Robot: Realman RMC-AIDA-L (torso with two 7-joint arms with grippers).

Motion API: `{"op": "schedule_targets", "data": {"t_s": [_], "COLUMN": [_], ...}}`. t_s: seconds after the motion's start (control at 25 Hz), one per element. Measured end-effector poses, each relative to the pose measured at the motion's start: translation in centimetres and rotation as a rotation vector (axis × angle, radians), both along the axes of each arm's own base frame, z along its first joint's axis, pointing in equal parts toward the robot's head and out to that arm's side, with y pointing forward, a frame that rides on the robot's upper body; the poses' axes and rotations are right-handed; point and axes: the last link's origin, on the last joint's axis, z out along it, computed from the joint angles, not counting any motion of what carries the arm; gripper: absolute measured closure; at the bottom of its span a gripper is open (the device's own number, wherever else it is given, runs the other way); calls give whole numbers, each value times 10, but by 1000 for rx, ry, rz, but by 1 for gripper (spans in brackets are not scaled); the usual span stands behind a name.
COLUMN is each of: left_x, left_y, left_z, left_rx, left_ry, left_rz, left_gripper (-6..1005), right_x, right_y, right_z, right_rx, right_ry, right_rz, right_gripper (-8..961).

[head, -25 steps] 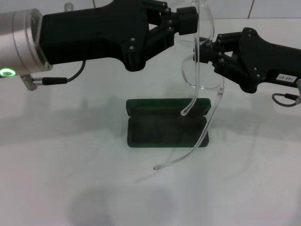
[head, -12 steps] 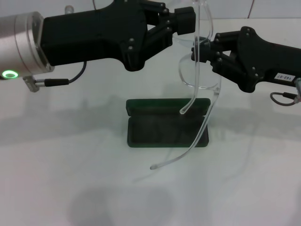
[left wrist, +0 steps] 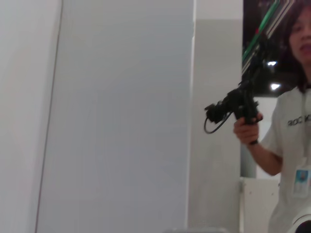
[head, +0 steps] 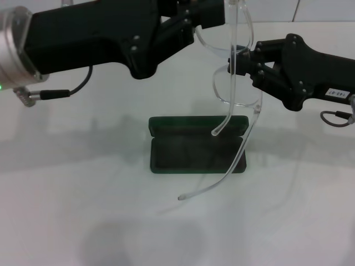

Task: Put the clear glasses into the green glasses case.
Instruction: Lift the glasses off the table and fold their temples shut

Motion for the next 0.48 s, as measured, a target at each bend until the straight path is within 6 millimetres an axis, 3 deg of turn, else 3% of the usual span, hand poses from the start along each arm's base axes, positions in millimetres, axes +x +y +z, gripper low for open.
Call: {"op": "schedule_targets", "data": {"t_s": [0.48], "left_x": [-2], "left_y": [2], "left_z": [-14], "left_rx": [-60], "left_ry": [-12], "left_rz": [6], "left_gripper": [972], "right_x": [-13], "right_y": [4], "right_z": [-6], "right_rx": [4], "right_ry": [35], "right_rz": [26], "right_gripper": [860]}}
